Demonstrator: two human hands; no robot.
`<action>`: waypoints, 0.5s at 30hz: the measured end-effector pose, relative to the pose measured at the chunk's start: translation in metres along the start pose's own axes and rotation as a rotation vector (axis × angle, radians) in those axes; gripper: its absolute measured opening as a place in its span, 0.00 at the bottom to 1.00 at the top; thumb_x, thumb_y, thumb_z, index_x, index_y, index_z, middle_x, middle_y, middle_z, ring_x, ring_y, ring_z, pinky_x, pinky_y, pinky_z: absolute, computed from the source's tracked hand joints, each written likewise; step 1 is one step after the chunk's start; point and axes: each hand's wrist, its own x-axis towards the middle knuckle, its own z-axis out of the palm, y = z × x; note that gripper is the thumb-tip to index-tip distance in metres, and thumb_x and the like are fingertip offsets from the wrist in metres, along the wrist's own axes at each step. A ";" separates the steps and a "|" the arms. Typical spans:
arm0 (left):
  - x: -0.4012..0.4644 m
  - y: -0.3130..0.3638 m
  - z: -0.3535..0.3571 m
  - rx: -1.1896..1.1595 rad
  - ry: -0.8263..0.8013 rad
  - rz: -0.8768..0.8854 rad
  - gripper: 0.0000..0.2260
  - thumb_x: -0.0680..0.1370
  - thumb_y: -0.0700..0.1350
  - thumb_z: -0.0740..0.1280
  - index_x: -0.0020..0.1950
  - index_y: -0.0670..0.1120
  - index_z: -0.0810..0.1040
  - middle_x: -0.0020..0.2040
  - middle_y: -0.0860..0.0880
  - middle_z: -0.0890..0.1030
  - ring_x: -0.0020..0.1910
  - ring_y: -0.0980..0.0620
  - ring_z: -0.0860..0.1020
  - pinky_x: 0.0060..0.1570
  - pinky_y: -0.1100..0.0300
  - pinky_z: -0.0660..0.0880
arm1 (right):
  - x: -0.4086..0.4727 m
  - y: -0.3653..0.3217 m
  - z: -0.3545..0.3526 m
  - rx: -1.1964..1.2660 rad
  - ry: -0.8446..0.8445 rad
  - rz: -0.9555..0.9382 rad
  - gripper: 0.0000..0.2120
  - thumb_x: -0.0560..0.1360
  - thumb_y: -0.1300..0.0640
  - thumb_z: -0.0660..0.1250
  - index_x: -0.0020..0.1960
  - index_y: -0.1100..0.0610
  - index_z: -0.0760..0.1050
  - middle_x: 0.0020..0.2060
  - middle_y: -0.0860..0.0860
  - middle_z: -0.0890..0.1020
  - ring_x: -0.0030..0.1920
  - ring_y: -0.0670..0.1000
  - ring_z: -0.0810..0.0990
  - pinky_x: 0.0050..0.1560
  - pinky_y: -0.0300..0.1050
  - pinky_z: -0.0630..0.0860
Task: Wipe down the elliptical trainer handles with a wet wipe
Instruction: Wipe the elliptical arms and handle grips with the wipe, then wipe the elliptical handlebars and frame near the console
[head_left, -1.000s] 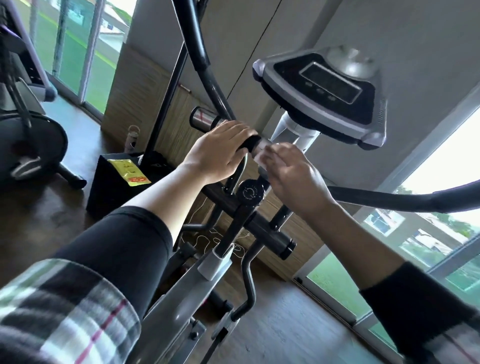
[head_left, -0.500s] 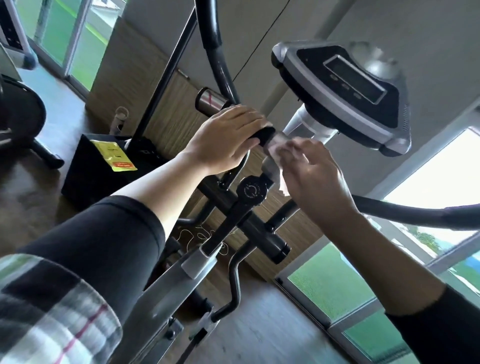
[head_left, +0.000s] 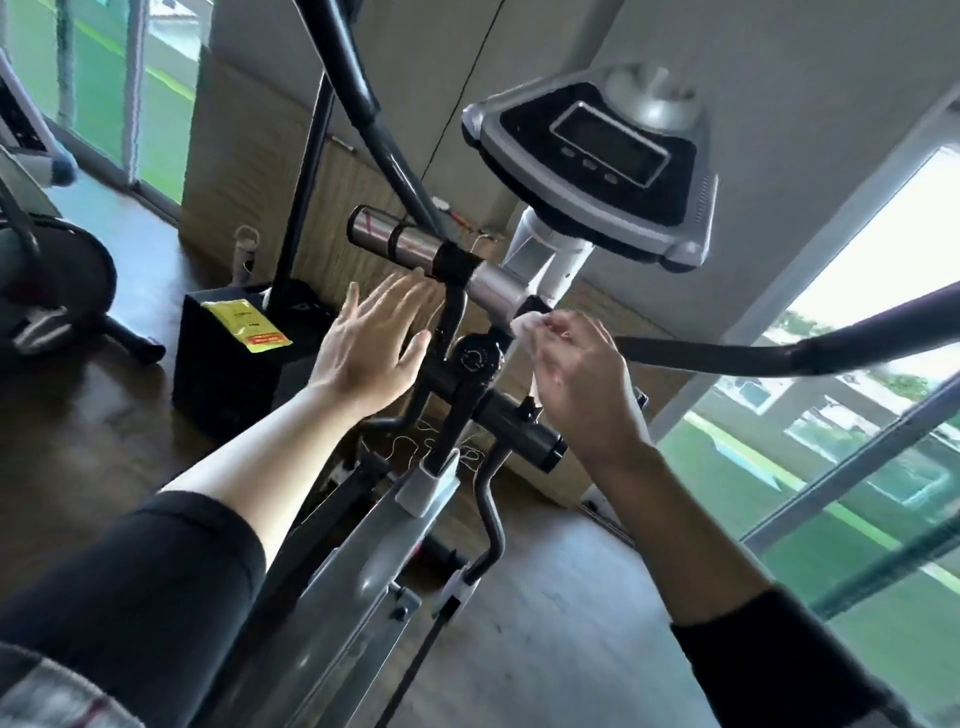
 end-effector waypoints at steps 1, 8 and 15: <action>-0.019 0.004 0.000 -0.008 -0.041 -0.055 0.25 0.82 0.47 0.60 0.78 0.48 0.59 0.78 0.52 0.60 0.77 0.54 0.57 0.77 0.49 0.46 | -0.011 -0.003 -0.005 0.030 0.002 0.026 0.11 0.75 0.66 0.68 0.57 0.66 0.79 0.50 0.58 0.80 0.49 0.55 0.80 0.55 0.43 0.78; -0.141 0.064 0.013 0.028 -0.447 -0.233 0.25 0.81 0.49 0.60 0.78 0.49 0.59 0.77 0.54 0.62 0.76 0.55 0.60 0.77 0.48 0.47 | -0.133 -0.030 -0.016 0.121 -0.039 0.231 0.13 0.69 0.72 0.71 0.52 0.64 0.80 0.43 0.58 0.80 0.41 0.58 0.79 0.45 0.48 0.80; -0.213 0.139 0.038 0.069 -0.726 -0.215 0.25 0.80 0.48 0.60 0.77 0.47 0.60 0.77 0.51 0.63 0.75 0.51 0.62 0.75 0.50 0.51 | -0.257 -0.051 -0.029 0.186 -0.209 0.580 0.09 0.70 0.74 0.67 0.40 0.61 0.77 0.35 0.56 0.76 0.35 0.58 0.76 0.38 0.45 0.76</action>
